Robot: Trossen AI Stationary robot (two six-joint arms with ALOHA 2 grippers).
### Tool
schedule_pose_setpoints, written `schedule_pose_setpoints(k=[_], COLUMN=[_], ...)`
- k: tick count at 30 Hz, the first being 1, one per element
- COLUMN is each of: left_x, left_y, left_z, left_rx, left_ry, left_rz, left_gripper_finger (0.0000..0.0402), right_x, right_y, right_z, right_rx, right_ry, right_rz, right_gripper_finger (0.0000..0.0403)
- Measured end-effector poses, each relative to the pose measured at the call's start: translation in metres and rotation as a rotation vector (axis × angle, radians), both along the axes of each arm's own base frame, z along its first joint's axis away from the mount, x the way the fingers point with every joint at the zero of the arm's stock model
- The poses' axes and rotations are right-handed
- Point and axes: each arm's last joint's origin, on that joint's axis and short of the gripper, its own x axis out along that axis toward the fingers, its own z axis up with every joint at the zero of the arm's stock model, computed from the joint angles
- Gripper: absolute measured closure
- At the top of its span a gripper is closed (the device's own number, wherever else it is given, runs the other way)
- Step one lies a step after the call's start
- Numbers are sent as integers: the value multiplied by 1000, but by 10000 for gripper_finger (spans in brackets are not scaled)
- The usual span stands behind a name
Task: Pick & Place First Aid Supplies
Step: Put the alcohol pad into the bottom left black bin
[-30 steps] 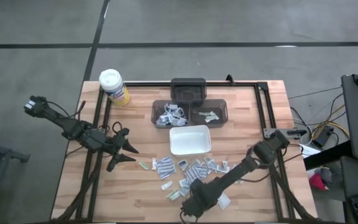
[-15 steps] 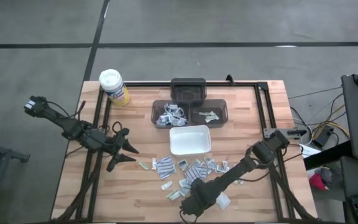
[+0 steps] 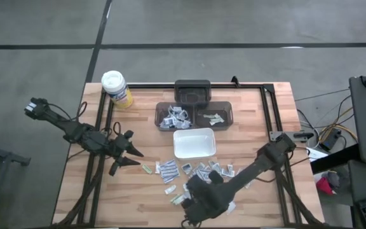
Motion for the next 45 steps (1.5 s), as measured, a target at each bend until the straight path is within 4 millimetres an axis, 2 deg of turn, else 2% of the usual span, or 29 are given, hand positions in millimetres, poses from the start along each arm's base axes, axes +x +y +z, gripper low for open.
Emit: schedule_pose_setpoints(k=[6,11,18,24,27,32,45], left_x=[3,8,16,21,23,28,46], left_y=[-2,-4,-6,-2,-2,-4,-5], left_z=[2,6,13,18,20,17,12], left_rx=[-15,-30,53,136,142,171,202], left_ry=[-27,-67,-182,-256,-284,-268,-275], left_rz=[1,1,71,257,282,320,429], left_gripper_finger=[239,239,239,239,239,239,239], right_x=[17,35,62,73,76,78,86], right_y=[-6,-21,-58,-81,-90,-98,-104], right_z=[38,56,62,63,63,65,69], right_rx=[-262,-395,-463,-499,-517,-584,-605], right_ry=[-319,-435,-450,-421,-414,-420,-433], right_rz=[36,39,30,17,3,-34,-11], right_gripper_finger=[394,394,394,394,394,394,394])
